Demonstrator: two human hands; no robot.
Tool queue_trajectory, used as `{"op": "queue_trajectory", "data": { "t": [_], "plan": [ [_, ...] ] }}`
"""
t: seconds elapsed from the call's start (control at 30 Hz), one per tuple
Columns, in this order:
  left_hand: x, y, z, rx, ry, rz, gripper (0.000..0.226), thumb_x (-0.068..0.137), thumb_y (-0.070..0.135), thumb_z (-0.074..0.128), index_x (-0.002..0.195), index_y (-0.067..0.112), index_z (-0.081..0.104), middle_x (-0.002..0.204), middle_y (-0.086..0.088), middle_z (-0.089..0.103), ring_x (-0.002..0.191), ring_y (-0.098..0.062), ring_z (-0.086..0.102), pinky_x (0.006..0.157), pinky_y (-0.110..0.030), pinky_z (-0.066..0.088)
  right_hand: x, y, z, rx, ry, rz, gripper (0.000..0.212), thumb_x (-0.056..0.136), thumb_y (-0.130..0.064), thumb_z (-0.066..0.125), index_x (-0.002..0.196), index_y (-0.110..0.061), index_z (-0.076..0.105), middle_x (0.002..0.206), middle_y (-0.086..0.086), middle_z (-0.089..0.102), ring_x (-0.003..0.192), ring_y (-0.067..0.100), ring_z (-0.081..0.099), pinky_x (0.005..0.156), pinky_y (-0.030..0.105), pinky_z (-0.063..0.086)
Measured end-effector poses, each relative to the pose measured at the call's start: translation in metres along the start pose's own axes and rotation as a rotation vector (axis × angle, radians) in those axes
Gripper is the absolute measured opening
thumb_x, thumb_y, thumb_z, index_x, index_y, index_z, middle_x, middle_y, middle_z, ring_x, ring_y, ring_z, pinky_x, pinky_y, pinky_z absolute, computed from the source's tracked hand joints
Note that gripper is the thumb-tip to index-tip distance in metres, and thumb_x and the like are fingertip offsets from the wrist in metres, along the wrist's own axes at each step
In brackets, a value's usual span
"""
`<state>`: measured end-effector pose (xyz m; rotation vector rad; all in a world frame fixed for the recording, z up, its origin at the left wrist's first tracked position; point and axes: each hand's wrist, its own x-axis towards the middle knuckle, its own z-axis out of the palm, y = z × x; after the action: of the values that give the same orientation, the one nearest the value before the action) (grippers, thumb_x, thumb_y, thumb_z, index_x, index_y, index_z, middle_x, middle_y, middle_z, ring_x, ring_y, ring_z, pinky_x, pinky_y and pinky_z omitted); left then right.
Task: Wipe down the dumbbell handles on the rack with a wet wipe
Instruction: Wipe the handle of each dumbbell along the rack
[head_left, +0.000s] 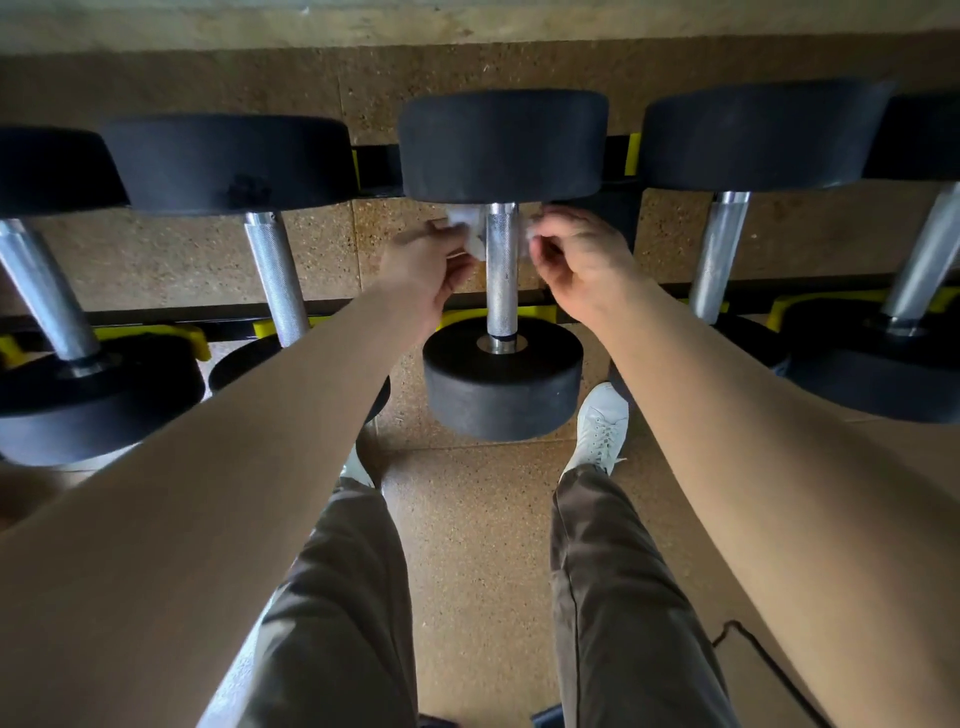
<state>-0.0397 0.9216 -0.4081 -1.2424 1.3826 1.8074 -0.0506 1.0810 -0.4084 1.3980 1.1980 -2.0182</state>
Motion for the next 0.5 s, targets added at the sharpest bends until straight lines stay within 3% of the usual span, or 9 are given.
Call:
{"op": "queue_trajectory", "data": {
  "t": [0.17,0.33,0.4,0.5],
  "plan": [
    [0.005,-0.010,0.002,0.245,-0.034,-0.007,0.012,0.095,0.006,0.063,0.094,0.016,0.068,0.080,-0.003,0.067,0.067,-0.013,0.057,0.054,-0.023,0.046,-0.006,0.002,-0.027,0.019,0.016,0.050,0.016,0.084,0.010,0.065,0.082,-0.006,0.065,0.099,0.016,0.065,0.088,0.023,0.064,0.059,0.018,0.054],
    [-0.002,-0.025,-0.043,0.436,-0.089,-0.005,0.011,0.095,0.007,0.063,0.089,0.015,0.068,0.072,-0.003,0.052,0.059,-0.013,0.043,0.053,-0.026,0.032,-0.005,0.024,-0.014,-0.259,-0.013,0.008,0.022,0.082,0.017,0.063,0.085,-0.004,0.065,0.080,0.012,0.066,0.073,0.019,0.065,0.062,0.021,0.057],
    [-0.005,-0.030,-0.044,0.577,-0.099,0.088,0.015,0.092,0.009,0.068,0.083,0.020,0.069,0.070,0.000,0.056,0.060,-0.012,0.047,0.055,-0.023,0.035,-0.004,0.022,-0.022,-0.380,0.006,-0.017,0.023,0.081,0.016,0.063,0.081,-0.007,0.065,0.075,0.009,0.065,0.068,0.018,0.063,0.064,0.025,0.055],
    [-0.009,-0.031,-0.029,0.738,-0.140,0.205,0.015,0.089,0.015,0.074,0.083,0.027,0.069,0.078,0.006,0.066,0.073,-0.009,0.060,0.069,-0.024,0.045,-0.005,0.018,-0.044,-0.724,0.009,-0.113,0.021,0.078,0.011,0.066,0.076,-0.010,0.067,0.070,0.008,0.064,0.063,0.016,0.060,0.060,0.027,0.050]
  ]
}}
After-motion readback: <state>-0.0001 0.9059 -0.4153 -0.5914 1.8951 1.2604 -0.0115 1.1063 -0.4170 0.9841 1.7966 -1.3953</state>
